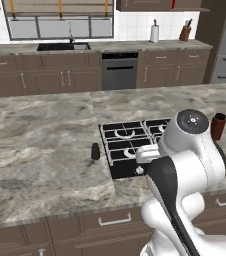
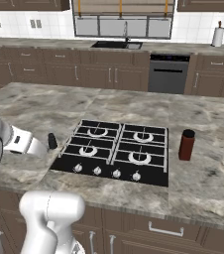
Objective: Collect the paprika, ketchup, and shaker from the cabinet and place them next to the stove.
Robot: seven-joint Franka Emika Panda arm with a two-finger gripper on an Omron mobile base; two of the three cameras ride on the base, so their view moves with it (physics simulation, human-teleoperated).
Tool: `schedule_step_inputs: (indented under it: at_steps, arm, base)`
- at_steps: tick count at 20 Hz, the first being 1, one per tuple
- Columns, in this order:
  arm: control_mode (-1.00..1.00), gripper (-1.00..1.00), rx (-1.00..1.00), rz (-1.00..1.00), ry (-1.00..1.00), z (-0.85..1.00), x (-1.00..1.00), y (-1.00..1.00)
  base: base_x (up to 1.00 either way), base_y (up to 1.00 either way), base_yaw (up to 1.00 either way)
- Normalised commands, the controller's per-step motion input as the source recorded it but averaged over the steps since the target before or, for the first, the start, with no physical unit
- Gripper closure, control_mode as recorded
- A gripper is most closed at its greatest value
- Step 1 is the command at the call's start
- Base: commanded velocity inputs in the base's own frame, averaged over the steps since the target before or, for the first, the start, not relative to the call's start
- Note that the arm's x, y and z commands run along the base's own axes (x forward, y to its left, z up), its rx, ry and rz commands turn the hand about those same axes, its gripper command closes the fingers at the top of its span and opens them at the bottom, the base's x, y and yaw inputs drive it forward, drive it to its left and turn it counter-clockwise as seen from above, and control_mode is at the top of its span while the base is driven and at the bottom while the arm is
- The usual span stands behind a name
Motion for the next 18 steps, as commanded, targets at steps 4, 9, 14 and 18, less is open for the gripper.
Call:
schedule_step_inputs:
  at_steps: [4, 9, 14, 18]
  arm:
    - [-1.00, -1.00, 0.00, 0.02, 0.00, -0.34, -0.06, 0.02]
    - [1.00, -1.00, 0.00, 0.00, -0.01, -0.05, -0.06, 0.00]
    - [1.00, -1.00, 0.00, 0.00, 0.00, 0.00, 0.00, 0.00]
    - [1.00, -1.00, 0.00, 0.00, 0.00, 0.00, 0.00, 0.00]
  base:
    - [0.00, 0.00, 0.00]
    - [-0.54, 0.00, -0.22]
    - [-0.62, 0.00, -0.58]
    - [-0.25, 0.00, -0.72]
